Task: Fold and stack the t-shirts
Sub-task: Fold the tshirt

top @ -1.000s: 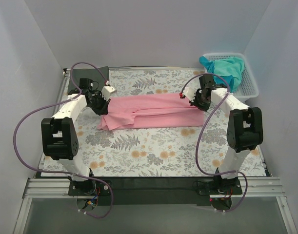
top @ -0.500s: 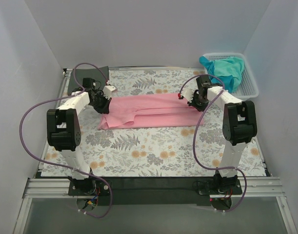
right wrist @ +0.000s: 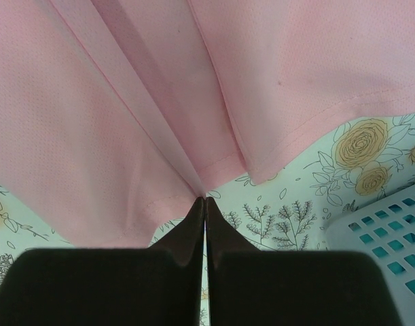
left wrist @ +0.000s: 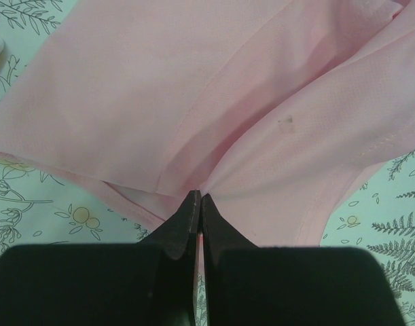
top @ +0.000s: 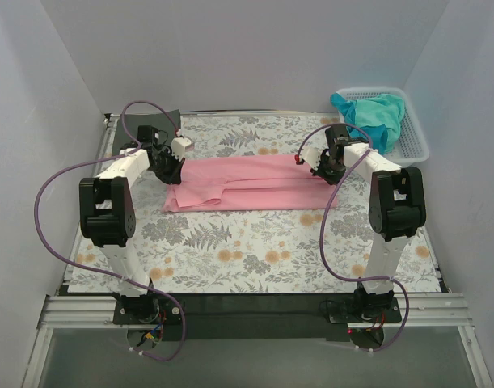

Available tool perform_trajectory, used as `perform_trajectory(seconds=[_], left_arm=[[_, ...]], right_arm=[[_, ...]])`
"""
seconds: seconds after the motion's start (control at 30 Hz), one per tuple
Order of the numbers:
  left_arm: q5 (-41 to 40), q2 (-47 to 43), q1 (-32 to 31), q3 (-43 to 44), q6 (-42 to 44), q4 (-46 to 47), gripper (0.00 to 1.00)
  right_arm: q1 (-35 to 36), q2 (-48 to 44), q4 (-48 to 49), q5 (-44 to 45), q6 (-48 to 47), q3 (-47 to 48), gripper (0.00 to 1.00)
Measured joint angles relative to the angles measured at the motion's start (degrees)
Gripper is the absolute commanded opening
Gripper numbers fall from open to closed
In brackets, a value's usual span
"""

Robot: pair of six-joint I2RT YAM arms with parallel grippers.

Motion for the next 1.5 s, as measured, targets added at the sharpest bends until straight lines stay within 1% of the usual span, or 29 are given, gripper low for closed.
perform_trajectory(seconds=[0.2,0.33,0.4,0.43,0.5,0.53,0.57,0.6,0.63,0.67,0.7,0.73,0.87,0.97,1.07,1.17,1.23,1.33,1.5], left_arm=[[-0.15,0.81,0.00,0.42,-0.09,1.11,0.00],[-0.61,3.43,-0.02,0.44,-0.50,2.75,0.00],[-1.14,5.46,-0.07,0.63,-1.60,3.37,0.07],[-1.36,6.58,-0.13,1.05,-2.32,3.54,0.10],[-1.64,7.32,-0.26,2.58,-3.69,3.74,0.18],[-1.90,7.56,-0.35,3.26,-4.28,4.02,0.22],[-2.14,7.67,-0.37,3.63,-4.92,4.07,0.25],[-2.36,7.67,-0.37,3.89,-5.42,3.93,0.33],[-2.56,7.58,-0.37,4.09,-5.79,3.74,0.36],[-2.69,7.43,-0.37,4.22,-6.08,3.43,0.36],[-2.82,7.02,-0.37,4.24,-6.51,2.75,0.41],[-2.82,6.45,-0.37,4.24,-6.67,2.08,0.45],[-2.47,2.05,-0.33,4.24,-7.74,-1.42,0.45],[-1.57,-3.80,-0.33,3.63,-8.37,-3.06,0.46],[-0.79,-10.51,-0.33,1.22,-9.29,-3.87,0.46],[-0.22,-14.91,-0.37,-2.73,-10.16,-4.37,0.46],[-0.37,-15.50,-0.55,-5.03,-11.08,-4.92,0.46],[-1.14,-14.12,-1.16,-7.37,-12.98,-5.66,0.46],[-2.51,-11.87,-2.08,-8.02,-16.20,-6.08,0.48]], right_arm=[[0.00,0.02,0.22,0.07,0.37,0.00,0.01],[0.00,0.46,0.35,0.22,0.87,0.00,0.01],[0.00,1.03,0.48,0.28,1.07,0.00,0.03],[0.02,1.38,0.55,0.39,1.14,0.00,0.09],[0.07,1.84,0.72,0.66,1.49,0.00,0.19],[0.07,1.95,0.72,0.94,1.66,0.00,0.32],[0.09,1.95,0.74,1.16,1.92,0.00,0.37],[0.11,1.95,0.76,1.42,2.16,0.09,0.42],[0.11,1.95,0.74,1.60,2.58,0.33,0.50],[0.11,1.95,0.81,1.73,3.08,0.61,0.51],[0.13,1.84,0.70,1.81,3.28,1.09,0.53],[0.11,1.68,0.57,1.79,3.69,1.46,0.54],[0.13,-0.87,-0.94,1.51,6.01,3.32,0.54],[0.13,-4.24,-2.49,0.61,7.96,4.09,0.52],[0.20,-7.96,-4.11,-0.94,9.90,4.09,0.50],[0.39,-10.36,-4.90,-2.25,11.21,3.06,0.48],[0.46,-10.95,-5.46,-3.04,11.98,1.95,0.46],[0.57,-10.97,-6.36,-3.74,13.07,0.09,0.46],[0.76,-10.88,-7.30,-4.48,13.79,-0.55,0.46]])
